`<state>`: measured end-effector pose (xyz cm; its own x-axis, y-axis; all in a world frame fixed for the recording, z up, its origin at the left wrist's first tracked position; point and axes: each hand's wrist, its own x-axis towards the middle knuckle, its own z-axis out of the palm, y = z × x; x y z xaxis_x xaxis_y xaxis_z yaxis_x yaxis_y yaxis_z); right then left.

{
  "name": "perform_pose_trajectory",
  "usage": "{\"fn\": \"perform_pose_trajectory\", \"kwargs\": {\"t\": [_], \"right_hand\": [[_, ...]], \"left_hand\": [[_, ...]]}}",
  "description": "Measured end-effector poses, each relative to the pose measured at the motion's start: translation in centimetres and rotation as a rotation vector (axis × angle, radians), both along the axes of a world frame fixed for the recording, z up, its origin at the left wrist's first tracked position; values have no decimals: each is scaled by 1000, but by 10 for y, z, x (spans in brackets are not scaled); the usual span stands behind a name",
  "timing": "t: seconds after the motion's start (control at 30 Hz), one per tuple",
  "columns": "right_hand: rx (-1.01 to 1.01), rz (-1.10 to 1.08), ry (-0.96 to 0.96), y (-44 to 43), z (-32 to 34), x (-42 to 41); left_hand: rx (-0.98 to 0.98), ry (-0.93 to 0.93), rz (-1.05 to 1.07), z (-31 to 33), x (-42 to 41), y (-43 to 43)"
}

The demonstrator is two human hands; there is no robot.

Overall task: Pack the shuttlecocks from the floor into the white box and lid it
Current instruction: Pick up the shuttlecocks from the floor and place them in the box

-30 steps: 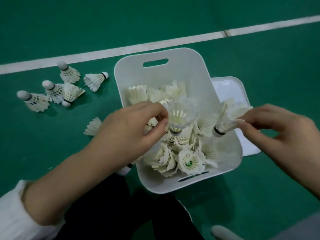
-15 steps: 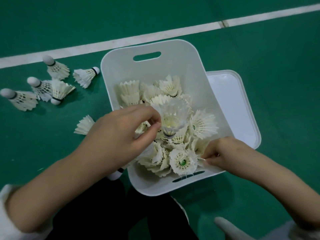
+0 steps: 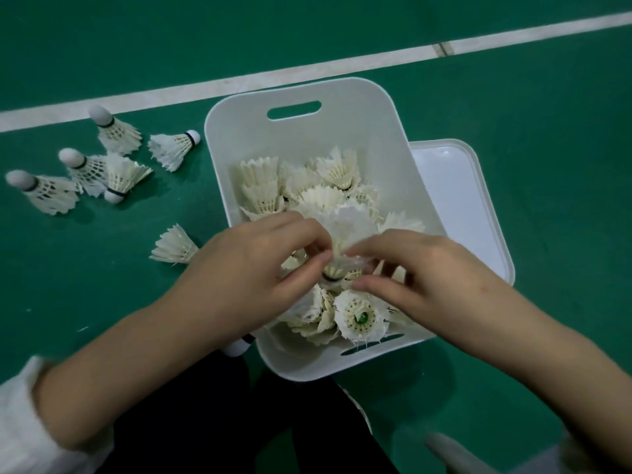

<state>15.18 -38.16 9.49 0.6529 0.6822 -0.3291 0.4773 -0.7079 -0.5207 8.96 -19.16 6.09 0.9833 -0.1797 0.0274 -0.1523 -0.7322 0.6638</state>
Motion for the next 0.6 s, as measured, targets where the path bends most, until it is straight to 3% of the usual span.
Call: {"fn": "perform_pose_trajectory", "kwargs": {"t": [0.17,0.3,0.43,0.6], "right_hand": [[42,-63,-74,-8,-3,6],[-87,45,-19,-21,-2,1],[-284,203,-29,-19,-18,-11],[-376,222,-1,-10,-42,-10]], "left_hand": [[-145,63,75,6,-2,1],[-283,63,195,6,-3,6],[-184,57,227,3,0,6],[-2,-49,191,-6,1,9]]}}
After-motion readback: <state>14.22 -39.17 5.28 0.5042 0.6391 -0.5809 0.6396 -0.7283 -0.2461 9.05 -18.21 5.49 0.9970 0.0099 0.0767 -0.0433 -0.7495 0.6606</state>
